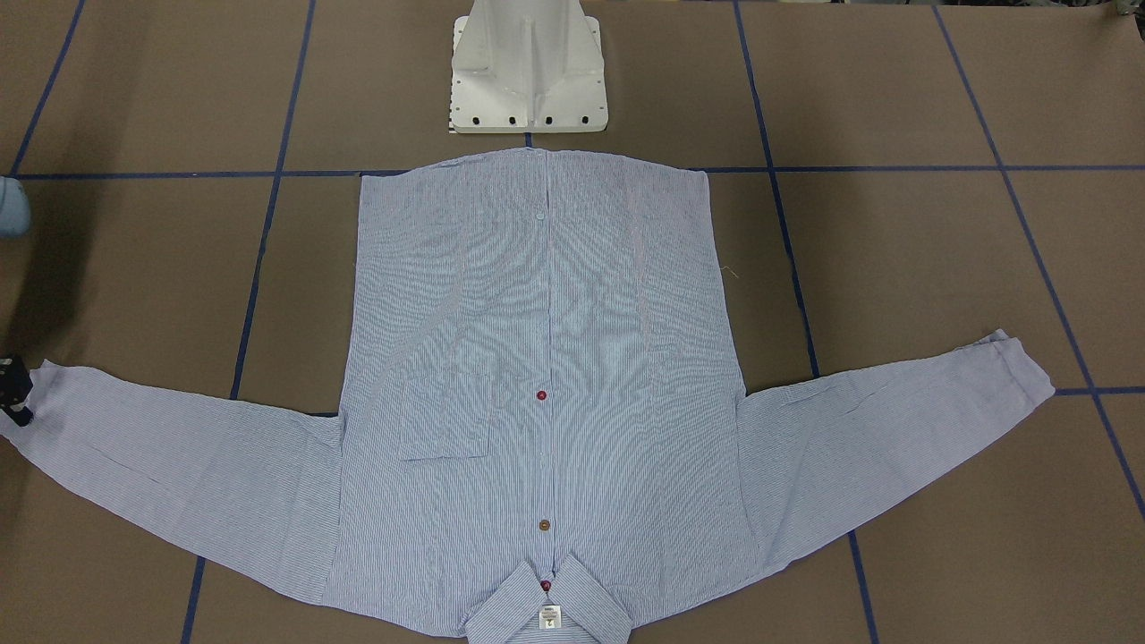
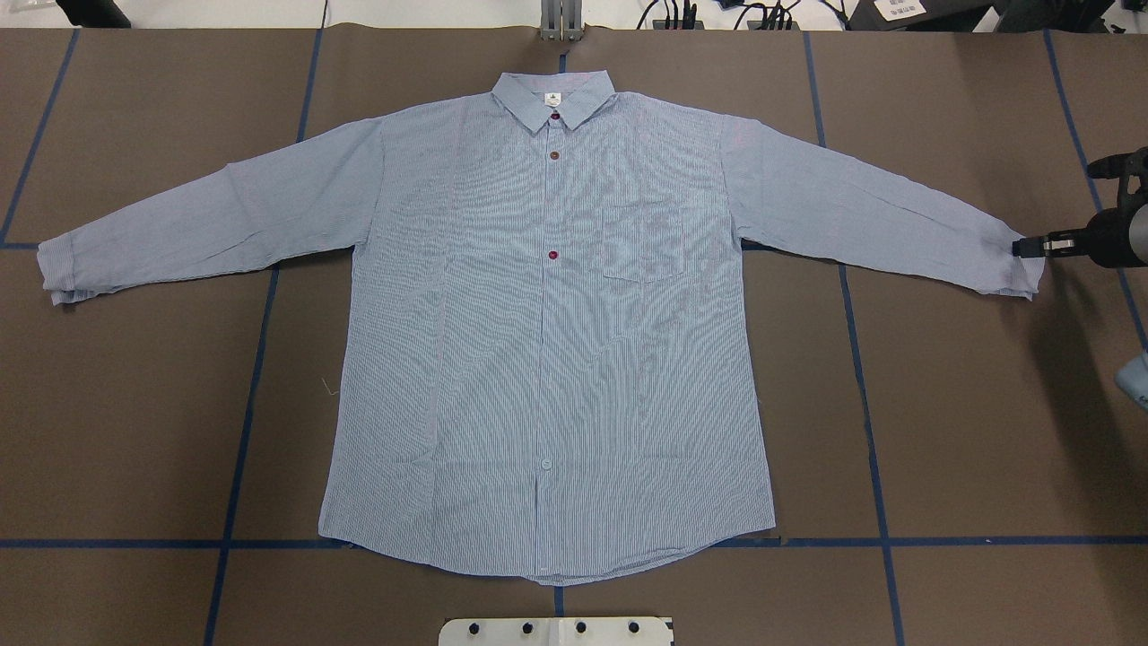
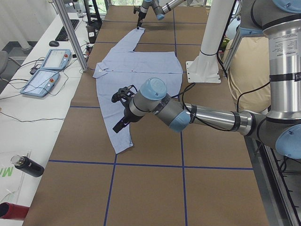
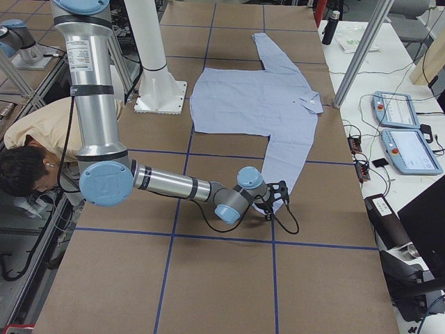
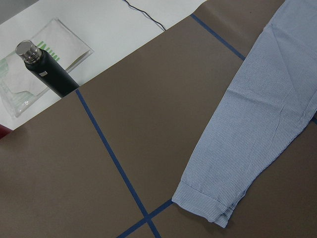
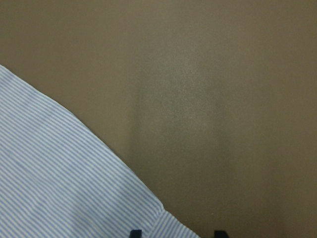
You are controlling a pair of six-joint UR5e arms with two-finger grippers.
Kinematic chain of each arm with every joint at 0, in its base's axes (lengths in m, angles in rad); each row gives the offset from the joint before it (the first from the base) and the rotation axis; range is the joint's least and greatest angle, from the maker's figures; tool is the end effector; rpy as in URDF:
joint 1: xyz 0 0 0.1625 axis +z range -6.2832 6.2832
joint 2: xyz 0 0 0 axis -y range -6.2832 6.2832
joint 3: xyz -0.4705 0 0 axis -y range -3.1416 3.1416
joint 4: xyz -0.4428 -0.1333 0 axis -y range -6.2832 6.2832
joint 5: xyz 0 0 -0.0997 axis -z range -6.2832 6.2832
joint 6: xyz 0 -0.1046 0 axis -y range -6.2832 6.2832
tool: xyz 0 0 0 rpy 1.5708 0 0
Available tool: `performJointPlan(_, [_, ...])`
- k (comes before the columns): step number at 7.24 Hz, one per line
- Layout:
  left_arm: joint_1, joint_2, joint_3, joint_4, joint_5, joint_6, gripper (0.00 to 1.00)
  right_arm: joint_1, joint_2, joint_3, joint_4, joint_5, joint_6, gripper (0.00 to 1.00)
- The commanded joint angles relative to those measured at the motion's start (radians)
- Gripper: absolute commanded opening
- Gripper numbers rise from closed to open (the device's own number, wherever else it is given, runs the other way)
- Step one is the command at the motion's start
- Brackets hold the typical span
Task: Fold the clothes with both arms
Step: 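Move the right gripper to the cuff of the sleeve nearest it and grasp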
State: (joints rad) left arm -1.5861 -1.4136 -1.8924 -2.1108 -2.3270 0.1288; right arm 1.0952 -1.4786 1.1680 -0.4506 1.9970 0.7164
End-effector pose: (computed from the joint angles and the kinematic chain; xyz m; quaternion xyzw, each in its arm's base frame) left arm -0.0690 -0.4874 0.5481 0.3447 0.3225 0.1766 0.8637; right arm -0.1959 -0.5770 0.7598 0.2094 -0.3770 0.0252 0.9019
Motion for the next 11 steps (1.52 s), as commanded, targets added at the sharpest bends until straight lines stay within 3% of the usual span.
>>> performJointPlan(1, [0.0,0.001,-0.002,0.0,0.0,0.0,1.0,-0.003,0.0,-0.004,0.0,-0.006,0.0,0.44])
performJointPlan(3, [-0.002,0.002,-0.004,-0.002,0.0,0.0,1.0,-0.006,0.0,-0.001,0.0,-0.006,0.001,0.0])
performJointPlan(6, [-0.002,0.002,-0.002,-0.002,-0.002,0.0,1.0,-0.005,0.001,0.114,-0.029,0.058,0.015,0.0])
performJointPlan(7, [-0.002,0.004,-0.001,-0.002,-0.006,0.0,1.0,-0.003,0.027,0.18,-0.096,0.074,0.076,0.0])
performJointPlan(9, [-0.002,0.004,0.001,0.0,-0.008,0.002,1.0,-0.032,0.133,0.351,-0.335,0.06,0.223,0.0])
performJointPlan(11, [-0.002,0.004,0.003,0.0,-0.008,0.0,1.0,-0.209,0.361,0.388,-0.545,-0.126,0.454,0.0])
